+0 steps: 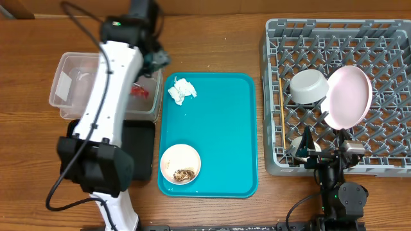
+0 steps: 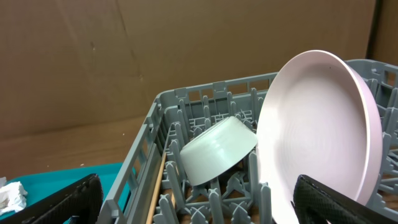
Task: Sort waste into correct bins and load items into the dishwasher
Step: 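Grasp the white tissue on the teal tray with the left gripper, then drop the white tissue into the clear plastic bin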
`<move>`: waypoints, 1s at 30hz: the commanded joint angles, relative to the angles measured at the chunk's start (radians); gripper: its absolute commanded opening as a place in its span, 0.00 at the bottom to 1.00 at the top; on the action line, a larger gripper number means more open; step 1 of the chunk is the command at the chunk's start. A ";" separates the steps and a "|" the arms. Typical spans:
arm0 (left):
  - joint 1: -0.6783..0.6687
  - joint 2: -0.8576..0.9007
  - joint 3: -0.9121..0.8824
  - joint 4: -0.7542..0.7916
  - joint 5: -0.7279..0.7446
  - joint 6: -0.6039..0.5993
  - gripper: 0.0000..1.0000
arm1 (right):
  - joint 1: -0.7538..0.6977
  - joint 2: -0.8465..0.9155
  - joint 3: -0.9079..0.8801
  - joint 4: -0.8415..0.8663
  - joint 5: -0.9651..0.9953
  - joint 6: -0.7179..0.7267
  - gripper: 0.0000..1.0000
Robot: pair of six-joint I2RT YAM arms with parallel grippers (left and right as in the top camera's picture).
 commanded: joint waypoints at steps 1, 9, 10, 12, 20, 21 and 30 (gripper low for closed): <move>-0.123 0.025 -0.010 0.043 -0.115 0.142 0.78 | -0.005 -0.008 -0.010 0.003 -0.002 -0.001 1.00; -0.241 0.226 -0.050 0.127 -0.272 0.216 0.73 | -0.005 -0.008 -0.010 0.003 -0.002 -0.001 1.00; -0.241 0.258 -0.050 0.130 -0.272 0.208 0.73 | -0.005 -0.008 -0.010 0.003 -0.002 0.000 1.00; -0.233 0.311 -0.050 0.134 -0.272 0.187 0.72 | -0.005 -0.008 -0.010 0.003 -0.002 -0.001 1.00; -0.209 0.401 -0.050 0.175 -0.253 0.154 0.63 | -0.005 -0.008 -0.010 0.003 -0.002 -0.001 1.00; -0.208 0.402 -0.050 0.178 -0.252 0.150 0.56 | -0.005 -0.008 -0.010 0.003 -0.002 -0.001 1.00; -0.208 0.309 0.085 0.064 -0.141 0.097 0.04 | -0.005 -0.008 -0.010 0.003 -0.002 -0.001 1.00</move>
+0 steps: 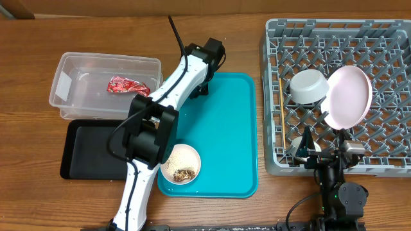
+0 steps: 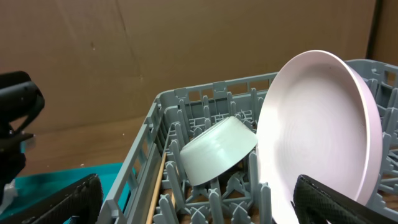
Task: Sort waste into correct bins and load items into the dishwasher
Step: 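Drop the white tissue into the clear plastic bin, then grasp the rim of the white food bowl with the left gripper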
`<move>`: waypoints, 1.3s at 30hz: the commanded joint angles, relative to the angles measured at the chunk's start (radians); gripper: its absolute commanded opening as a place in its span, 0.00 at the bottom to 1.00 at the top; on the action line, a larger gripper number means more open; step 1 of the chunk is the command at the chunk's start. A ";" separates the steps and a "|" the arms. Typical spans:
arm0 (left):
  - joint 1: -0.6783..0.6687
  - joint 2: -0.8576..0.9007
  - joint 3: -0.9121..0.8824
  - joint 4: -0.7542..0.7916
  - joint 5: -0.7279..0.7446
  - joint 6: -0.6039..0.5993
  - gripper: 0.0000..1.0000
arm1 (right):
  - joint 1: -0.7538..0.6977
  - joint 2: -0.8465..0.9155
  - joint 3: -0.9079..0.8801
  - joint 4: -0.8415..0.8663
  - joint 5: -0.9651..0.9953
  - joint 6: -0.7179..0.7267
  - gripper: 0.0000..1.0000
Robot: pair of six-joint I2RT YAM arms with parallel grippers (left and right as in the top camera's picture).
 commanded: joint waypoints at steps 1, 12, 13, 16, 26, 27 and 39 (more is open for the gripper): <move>0.004 -0.116 0.109 -0.035 0.068 -0.039 0.04 | -0.005 -0.008 -0.010 0.003 -0.002 -0.001 1.00; 0.155 -0.356 0.161 -0.233 -0.014 -0.109 0.04 | -0.005 -0.008 -0.010 0.003 -0.002 -0.001 1.00; 0.183 -0.352 0.153 -0.242 -0.006 -0.109 0.04 | -0.005 -0.008 -0.010 0.003 -0.002 -0.001 1.00; 0.272 -0.332 0.079 -0.235 0.052 -0.105 0.05 | -0.005 -0.008 -0.010 0.003 -0.002 -0.001 1.00; 0.361 -0.401 0.093 -0.307 0.220 0.000 0.59 | -0.005 -0.008 -0.010 0.003 -0.002 -0.001 1.00; 0.349 -0.428 0.097 -0.314 0.220 0.008 0.59 | -0.005 -0.008 -0.010 0.003 -0.002 -0.001 1.00; -0.049 -0.605 0.047 -0.464 0.243 -0.077 0.57 | -0.005 -0.008 -0.010 0.003 -0.002 -0.001 1.00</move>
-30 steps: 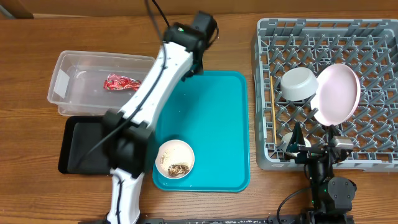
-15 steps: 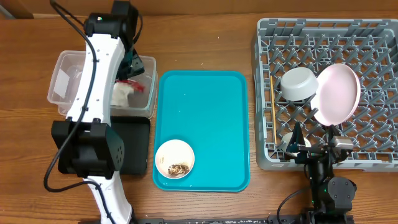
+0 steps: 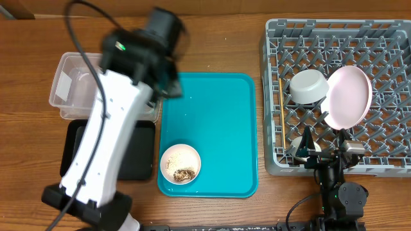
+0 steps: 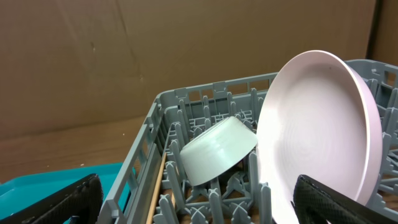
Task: Sort waste into correct bins and load items into the dishwasher
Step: 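Grasp the rim of the white food bowl with the left gripper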
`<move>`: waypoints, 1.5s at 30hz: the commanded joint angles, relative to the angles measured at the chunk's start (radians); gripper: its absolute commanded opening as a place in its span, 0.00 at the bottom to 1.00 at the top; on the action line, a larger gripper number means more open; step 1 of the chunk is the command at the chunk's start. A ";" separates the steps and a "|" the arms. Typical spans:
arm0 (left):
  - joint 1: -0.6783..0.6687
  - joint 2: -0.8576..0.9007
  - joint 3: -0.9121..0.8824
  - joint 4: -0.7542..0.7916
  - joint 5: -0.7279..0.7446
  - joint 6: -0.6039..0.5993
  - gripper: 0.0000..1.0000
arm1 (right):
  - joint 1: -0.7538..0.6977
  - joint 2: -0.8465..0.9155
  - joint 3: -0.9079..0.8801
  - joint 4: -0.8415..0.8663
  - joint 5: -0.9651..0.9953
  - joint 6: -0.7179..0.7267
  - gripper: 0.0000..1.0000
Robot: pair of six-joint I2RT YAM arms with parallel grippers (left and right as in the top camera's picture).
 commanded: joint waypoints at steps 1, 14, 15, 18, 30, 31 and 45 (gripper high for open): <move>-0.115 0.015 -0.066 -0.001 0.021 -0.082 0.57 | -0.005 -0.008 -0.010 0.003 -0.002 0.000 1.00; -0.369 0.015 -0.672 0.283 0.067 -0.324 0.45 | -0.005 -0.008 -0.010 0.003 -0.002 0.000 1.00; -0.376 0.015 -0.711 0.323 0.088 -0.308 0.45 | -0.005 -0.008 -0.010 0.003 -0.002 0.000 1.00; -0.385 0.015 -0.814 0.401 0.078 -0.306 0.45 | -0.005 -0.008 -0.010 0.003 -0.002 0.000 1.00; -0.375 0.015 -0.998 0.652 0.117 -0.183 0.39 | -0.005 -0.008 -0.010 0.003 -0.002 0.000 1.00; -0.375 0.015 -0.998 0.652 0.117 -0.182 0.39 | -0.005 -0.008 -0.010 0.003 -0.002 0.000 1.00; -0.372 0.015 -0.988 0.682 -0.018 -0.161 0.04 | -0.005 -0.008 -0.010 0.003 -0.002 0.000 1.00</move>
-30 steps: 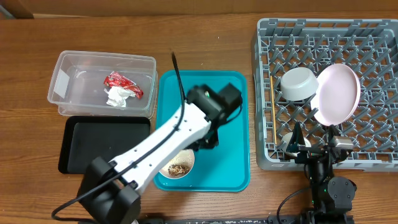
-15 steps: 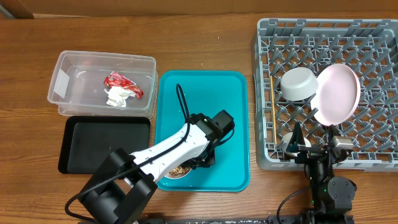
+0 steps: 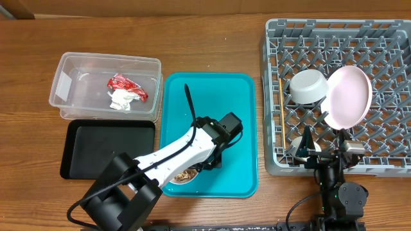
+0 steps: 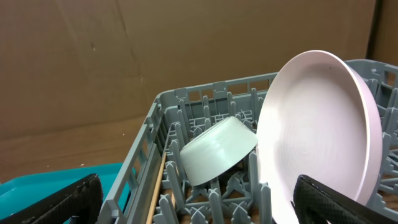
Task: Sort waste into correct bins and load items into the dishwasher
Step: 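Grasp the rim of the white food bowl with the left gripper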
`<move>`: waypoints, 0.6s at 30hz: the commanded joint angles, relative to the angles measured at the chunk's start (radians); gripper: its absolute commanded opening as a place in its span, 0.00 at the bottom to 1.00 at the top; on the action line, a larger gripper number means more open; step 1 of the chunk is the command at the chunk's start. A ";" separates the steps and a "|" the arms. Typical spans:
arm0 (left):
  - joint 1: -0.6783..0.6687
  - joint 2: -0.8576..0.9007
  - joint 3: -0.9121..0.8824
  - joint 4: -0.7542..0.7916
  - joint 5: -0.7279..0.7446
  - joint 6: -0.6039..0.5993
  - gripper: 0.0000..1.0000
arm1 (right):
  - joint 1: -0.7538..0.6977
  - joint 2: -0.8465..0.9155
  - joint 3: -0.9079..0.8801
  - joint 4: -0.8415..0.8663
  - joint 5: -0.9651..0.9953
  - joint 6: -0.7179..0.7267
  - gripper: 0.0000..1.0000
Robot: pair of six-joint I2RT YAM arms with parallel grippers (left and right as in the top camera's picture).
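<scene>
My left gripper (image 3: pixel 215 156) is low over the teal tray (image 3: pixel 218 96), at the right rim of a white bowl (image 3: pixel 185 176) holding food scraps; the arm hides most of that bowl and the jaws do not show. A red wrapper (image 3: pixel 127 85) and a crumpled white tissue (image 3: pixel 120 100) lie in the clear bin (image 3: pixel 106 58). My right gripper (image 4: pixel 199 205) stands open at the dish rack's (image 3: pixel 334 38) front edge, holding nothing. The rack carries a grey bowl (image 4: pixel 217 149) and a pink plate (image 4: pixel 317 130) on edge.
A black tray (image 3: pixel 106 147) lies in front of the clear bin, left of the teal tray. A wooden chopstick (image 3: pixel 281 115) lies along the rack's left side. The left arm stretches diagonally over the teal tray's lower half.
The left arm was above the clear bin's right end; now its gripper is down at the bowl on the teal tray. The white tissue now shows inside the bin. The right arm is unmoved.
The tissue first lay at the teal tray's top left corner while the left arm hung over the bin. Then the left gripper was at that corner. Then the tissue was gone from the tray with the arm by the bin. Now it lies beside the red wrapper.
</scene>
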 commanded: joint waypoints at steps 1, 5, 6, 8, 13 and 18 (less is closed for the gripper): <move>0.005 0.002 0.006 0.004 -0.065 0.027 0.04 | -0.005 -0.008 -0.010 0.003 -0.002 -0.001 1.00; 0.005 0.002 0.006 0.011 -0.063 0.052 0.04 | -0.005 -0.008 -0.010 0.003 -0.002 -0.001 1.00; 0.005 0.001 0.009 0.011 -0.063 0.057 0.04 | -0.005 -0.008 -0.010 0.003 -0.002 -0.001 1.00; 0.006 0.001 0.029 0.010 -0.062 0.088 0.04 | -0.005 -0.008 -0.010 0.003 -0.002 -0.001 1.00; 0.009 -0.001 0.186 -0.079 -0.070 0.156 0.04 | -0.005 -0.008 -0.010 0.003 -0.002 -0.001 1.00; 0.040 -0.011 0.379 -0.117 -0.031 0.210 0.04 | -0.005 -0.008 -0.010 0.003 -0.002 -0.001 1.00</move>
